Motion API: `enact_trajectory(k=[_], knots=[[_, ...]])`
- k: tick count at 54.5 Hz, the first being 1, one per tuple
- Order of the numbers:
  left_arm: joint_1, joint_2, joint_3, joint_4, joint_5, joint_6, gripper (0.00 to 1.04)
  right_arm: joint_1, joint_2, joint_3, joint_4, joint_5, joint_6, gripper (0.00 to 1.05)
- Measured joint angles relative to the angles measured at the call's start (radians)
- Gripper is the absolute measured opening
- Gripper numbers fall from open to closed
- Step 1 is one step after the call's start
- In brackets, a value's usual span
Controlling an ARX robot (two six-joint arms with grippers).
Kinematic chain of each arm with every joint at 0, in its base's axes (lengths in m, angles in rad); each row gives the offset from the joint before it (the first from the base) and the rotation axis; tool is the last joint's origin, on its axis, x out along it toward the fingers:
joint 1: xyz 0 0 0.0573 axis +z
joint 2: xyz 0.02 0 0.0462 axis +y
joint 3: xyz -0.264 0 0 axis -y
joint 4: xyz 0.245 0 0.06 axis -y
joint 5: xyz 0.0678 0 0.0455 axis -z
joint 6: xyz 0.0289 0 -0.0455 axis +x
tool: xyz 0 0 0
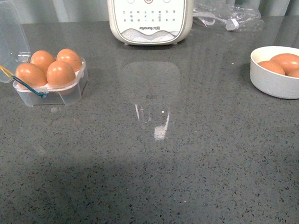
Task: Put egg into box
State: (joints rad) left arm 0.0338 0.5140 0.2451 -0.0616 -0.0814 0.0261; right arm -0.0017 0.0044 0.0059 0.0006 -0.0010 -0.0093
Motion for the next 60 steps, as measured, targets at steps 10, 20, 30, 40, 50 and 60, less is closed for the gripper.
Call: enact_trajectory(k=[10,20,30,40,50,60], knots=[[0.115,0.267,0.11,0.261,0.077,0.043,0.98,0.0,0.0,0.0,0.0,0.0,0.0,0.97],[0.211,0.577,0.299,0.415,0.125,0.085,0.98,0.0,0.0,0.0,0.0,0.0,0.0,0.97],[0.218,0.84,0.495,0.481,0.086,0.15,0.98,0.0,0.0,0.0,0.0,0.0,0.0,0.97],[0.198,0.993,0.656,0.478,0.058,0.213,0.98,0.0,0.0,0.0,0.0,0.0,0.0,0.97],[0.148,1.065,0.723,0.445,0.045,0.237,0.98,0.0,0.0,0.0,0.0,0.0,0.0,0.97],[0.107,1.083,0.727,0.462,0.011,0.277,0.98,0.0,0.0,0.0,0.0,0.0,0.0,0.97]])
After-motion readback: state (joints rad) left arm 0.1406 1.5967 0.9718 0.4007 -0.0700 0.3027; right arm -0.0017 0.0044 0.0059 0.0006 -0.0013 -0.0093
